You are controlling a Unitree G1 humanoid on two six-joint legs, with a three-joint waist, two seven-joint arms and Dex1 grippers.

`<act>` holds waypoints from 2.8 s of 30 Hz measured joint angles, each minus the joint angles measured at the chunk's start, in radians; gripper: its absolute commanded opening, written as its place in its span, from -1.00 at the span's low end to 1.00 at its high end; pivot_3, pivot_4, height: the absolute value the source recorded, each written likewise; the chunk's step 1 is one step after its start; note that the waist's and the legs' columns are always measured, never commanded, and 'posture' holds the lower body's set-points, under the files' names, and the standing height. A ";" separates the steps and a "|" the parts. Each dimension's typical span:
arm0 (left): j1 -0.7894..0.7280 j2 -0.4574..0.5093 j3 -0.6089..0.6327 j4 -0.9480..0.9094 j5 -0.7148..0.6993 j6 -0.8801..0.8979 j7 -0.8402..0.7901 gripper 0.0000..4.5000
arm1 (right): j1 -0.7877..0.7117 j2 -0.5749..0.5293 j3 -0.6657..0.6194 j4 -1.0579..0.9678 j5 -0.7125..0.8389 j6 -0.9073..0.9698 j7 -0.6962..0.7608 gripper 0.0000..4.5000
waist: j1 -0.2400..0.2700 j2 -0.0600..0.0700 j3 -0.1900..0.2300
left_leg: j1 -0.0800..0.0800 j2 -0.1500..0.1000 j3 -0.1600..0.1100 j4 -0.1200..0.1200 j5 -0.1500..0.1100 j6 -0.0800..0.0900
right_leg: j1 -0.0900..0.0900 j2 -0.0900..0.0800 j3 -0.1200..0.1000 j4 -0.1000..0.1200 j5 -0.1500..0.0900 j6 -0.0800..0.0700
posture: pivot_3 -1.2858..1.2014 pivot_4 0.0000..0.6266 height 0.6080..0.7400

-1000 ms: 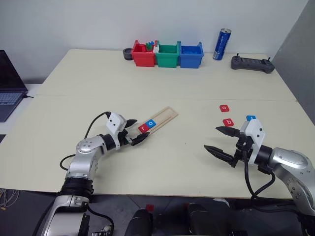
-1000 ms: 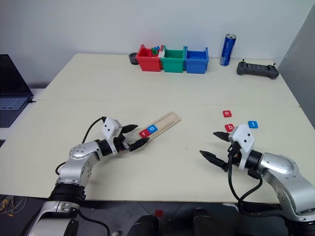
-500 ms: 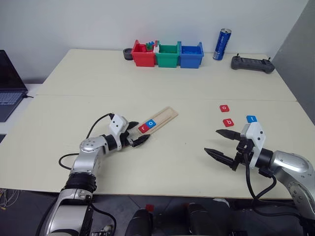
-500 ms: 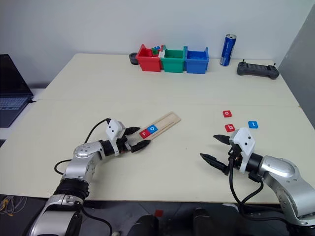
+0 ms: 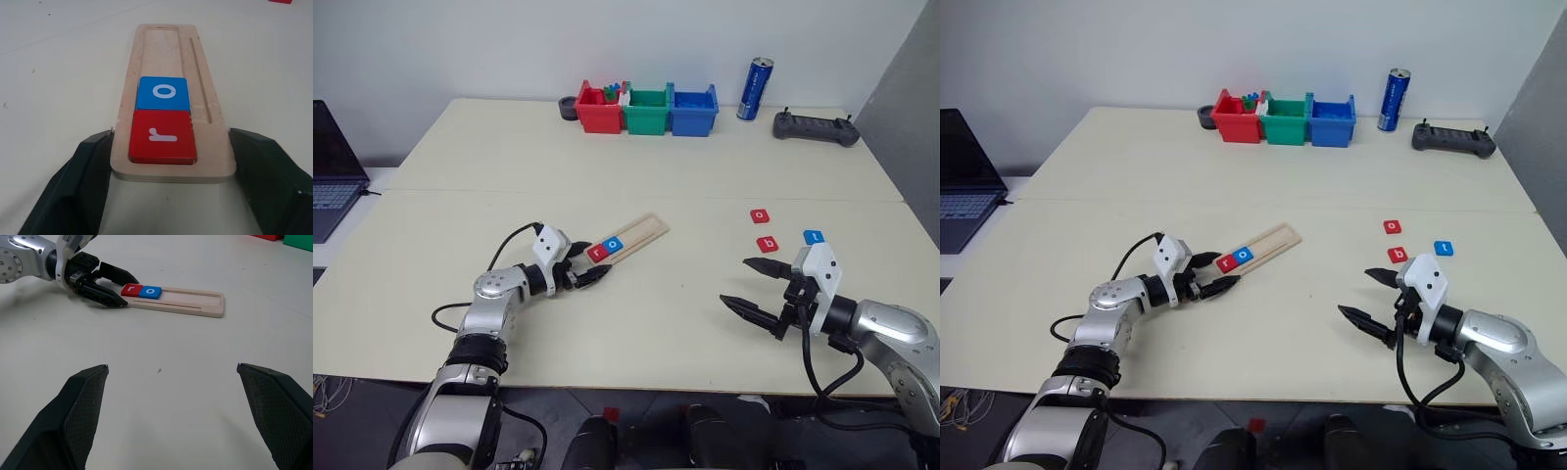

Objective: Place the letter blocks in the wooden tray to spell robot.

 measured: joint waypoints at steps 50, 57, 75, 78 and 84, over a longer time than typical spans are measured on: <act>-0.117 -0.119 -0.167 0.142 0.051 -0.265 -0.480 0.50 | 0.017 -0.105 -0.007 0.004 -0.037 -0.159 0.217 1.00 | -0.001 -0.001 0.000 | -0.001 0.000 -0.001 0.000 0.000 0.000 | 0.000 0.000 -0.001 0.001 0.000 0.000 | 0.03 -0.52 1.00; -0.147 -0.135 -0.167 0.189 0.061 -0.282 -0.482 0.50 | 0.022 -0.109 -0.007 0.022 -0.041 -0.170 0.224 1.00 | -0.001 -0.001 0.001 | -0.001 0.000 -0.001 0.001 0.000 0.000 | 0.000 0.000 -0.001 0.001 0.000 0.000 | 0.03 -0.52 1.00; -0.185 -0.212 -0.168 0.254 0.102 -0.325 -0.423 0.50 | 0.015 -0.107 0.006 0.021 -0.044 -0.170 0.188 1.00 | 0.001 -0.001 0.000 | 0.000 -0.001 -0.001 0.001 0.000 0.000 | 0.000 0.000 -0.001 0.001 0.000 0.000 | 0.03 -0.52 1.00; -0.185 -0.212 -0.168 0.254 0.102 -0.324 -0.423 0.96 | 0.015 -0.107 0.011 0.021 -0.045 -0.170 0.181 1.00 | 0.001 -0.001 0.000 | 0.000 -0.001 -0.001 0.001 0.000 0.000 | 0.000 0.000 -0.001 0.001 0.000 0.000 | 0.03 -0.52 1.00; -0.185 -0.211 -0.168 0.252 0.101 -0.322 -0.424 1.00 | 0.002 -0.106 0.029 0.021 -0.046 -0.170 0.176 1.00 | 0.001 -0.001 0.000 | 0.000 -0.001 -0.001 0.001 0.000 0.000 | 0.000 0.000 -0.001 0.001 0.000 0.000 | 0.03 -0.52 1.00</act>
